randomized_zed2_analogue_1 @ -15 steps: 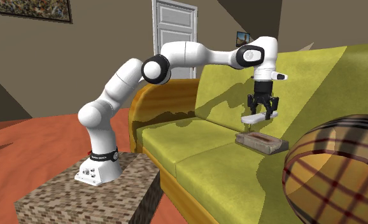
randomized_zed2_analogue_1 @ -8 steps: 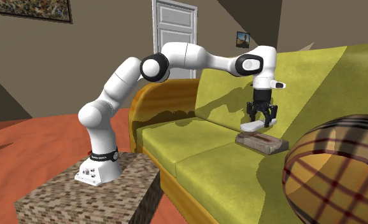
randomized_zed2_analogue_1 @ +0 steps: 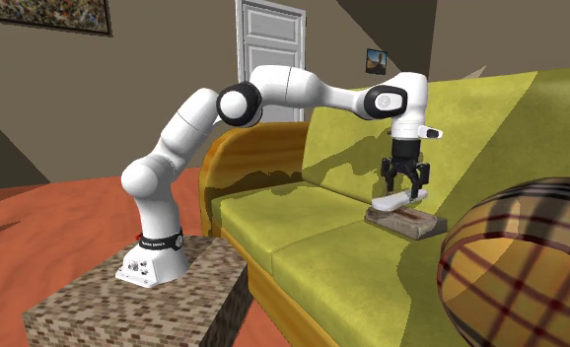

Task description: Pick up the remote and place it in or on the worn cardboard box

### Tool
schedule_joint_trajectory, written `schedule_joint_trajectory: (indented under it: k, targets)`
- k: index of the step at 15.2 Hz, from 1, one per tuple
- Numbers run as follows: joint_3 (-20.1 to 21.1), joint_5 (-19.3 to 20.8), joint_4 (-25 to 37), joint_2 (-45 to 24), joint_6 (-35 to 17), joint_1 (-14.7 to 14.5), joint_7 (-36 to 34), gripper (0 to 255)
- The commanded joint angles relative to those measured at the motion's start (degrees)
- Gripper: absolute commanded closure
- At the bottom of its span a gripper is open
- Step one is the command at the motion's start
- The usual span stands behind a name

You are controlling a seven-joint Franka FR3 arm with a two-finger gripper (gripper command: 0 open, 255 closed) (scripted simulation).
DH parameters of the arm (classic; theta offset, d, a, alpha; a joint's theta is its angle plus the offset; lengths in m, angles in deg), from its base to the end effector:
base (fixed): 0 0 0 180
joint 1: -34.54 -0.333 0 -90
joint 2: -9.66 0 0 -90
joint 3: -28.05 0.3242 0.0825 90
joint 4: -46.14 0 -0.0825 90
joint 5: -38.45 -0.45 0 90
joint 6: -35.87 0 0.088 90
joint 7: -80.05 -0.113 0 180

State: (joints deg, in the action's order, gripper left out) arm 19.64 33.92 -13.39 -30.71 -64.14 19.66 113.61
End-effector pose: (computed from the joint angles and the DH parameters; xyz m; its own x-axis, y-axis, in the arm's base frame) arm 0.8069 0.1361 0.4212 0.7517 0.6595 -0.0027 0.6594 -0.7515 0.0185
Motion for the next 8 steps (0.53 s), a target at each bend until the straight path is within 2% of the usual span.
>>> schedule_joint_trajectory:
  k: [1, 5, 8]
  targets:
    - [0.0, 0.0, 0.0, 0.0, 0.0, 0.0, 0.0, 0]
    - [0.0, 0.0, 0.0, 0.0, 0.0, 0.0, 0.0, 0]
    - [0.0, -0.1, 8.1, -1.3, 6.7, 0.5, -0.2, 0]
